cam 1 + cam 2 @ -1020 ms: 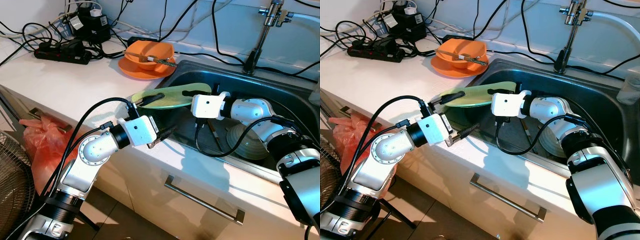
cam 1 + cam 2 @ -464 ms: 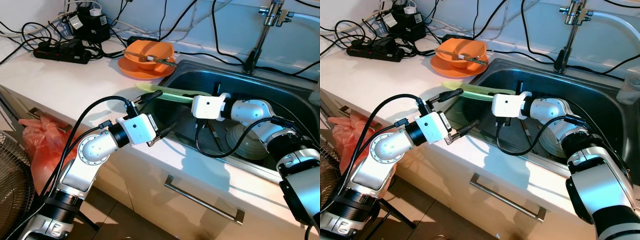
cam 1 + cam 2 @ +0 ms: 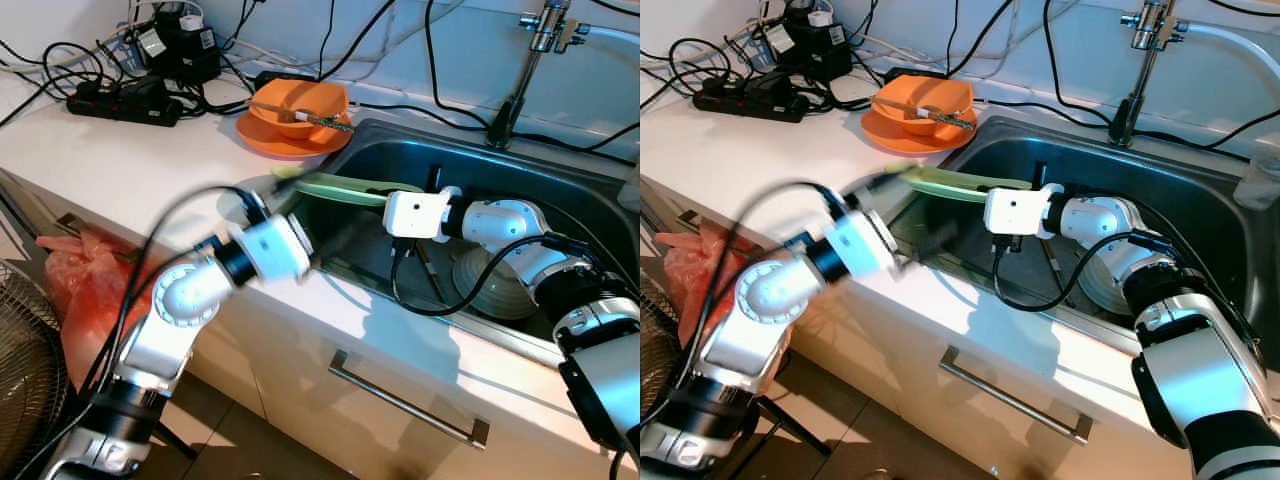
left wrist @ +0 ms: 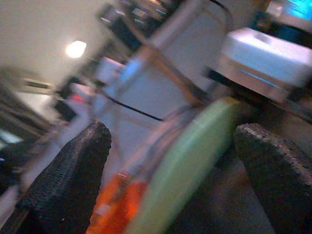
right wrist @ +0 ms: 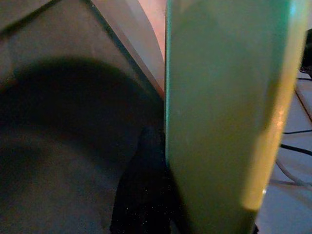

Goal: Kitchen organization

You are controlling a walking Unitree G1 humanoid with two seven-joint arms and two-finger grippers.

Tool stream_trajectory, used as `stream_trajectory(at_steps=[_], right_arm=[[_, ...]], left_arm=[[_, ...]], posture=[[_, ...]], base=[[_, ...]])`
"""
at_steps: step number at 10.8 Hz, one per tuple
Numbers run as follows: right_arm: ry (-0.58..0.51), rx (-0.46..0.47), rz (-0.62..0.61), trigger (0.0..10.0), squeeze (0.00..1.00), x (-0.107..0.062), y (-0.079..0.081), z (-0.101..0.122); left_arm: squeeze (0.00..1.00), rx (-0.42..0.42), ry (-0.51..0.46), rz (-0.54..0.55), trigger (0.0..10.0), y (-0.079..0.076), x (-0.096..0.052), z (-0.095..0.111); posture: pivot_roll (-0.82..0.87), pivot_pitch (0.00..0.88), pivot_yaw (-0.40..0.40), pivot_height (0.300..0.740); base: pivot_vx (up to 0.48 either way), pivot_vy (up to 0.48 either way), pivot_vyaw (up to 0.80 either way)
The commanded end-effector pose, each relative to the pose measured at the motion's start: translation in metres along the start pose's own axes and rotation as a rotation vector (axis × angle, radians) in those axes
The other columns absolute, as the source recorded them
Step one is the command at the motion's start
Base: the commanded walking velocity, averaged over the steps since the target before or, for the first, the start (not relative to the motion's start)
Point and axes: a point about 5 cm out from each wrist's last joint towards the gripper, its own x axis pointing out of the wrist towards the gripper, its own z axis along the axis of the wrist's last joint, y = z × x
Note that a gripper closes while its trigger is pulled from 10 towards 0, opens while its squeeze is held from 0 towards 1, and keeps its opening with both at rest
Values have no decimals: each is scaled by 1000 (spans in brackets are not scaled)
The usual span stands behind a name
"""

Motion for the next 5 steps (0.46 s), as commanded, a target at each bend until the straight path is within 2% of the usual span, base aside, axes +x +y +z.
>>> stream_trajectory(at_steps=[1,3,5], right_arm=[[-18,-9,-71,10000,0,-4,-14,3],[-8,-2,-107,10000,0,-11,-18,0],[40,7,-147,10000,0,-26,-22,-12]], left_arm=[[0,26,-35,59,10000,11,2,9],[0,-2,-41,52,10000,5,3,10],[0,-55,-53,24,10000,-3,5,12]], posture=[[7,0,7,740],[3,0,6,740],[-1,0,8,740]], base=[[0,0,0],[0,0,0],[0,0,0]])
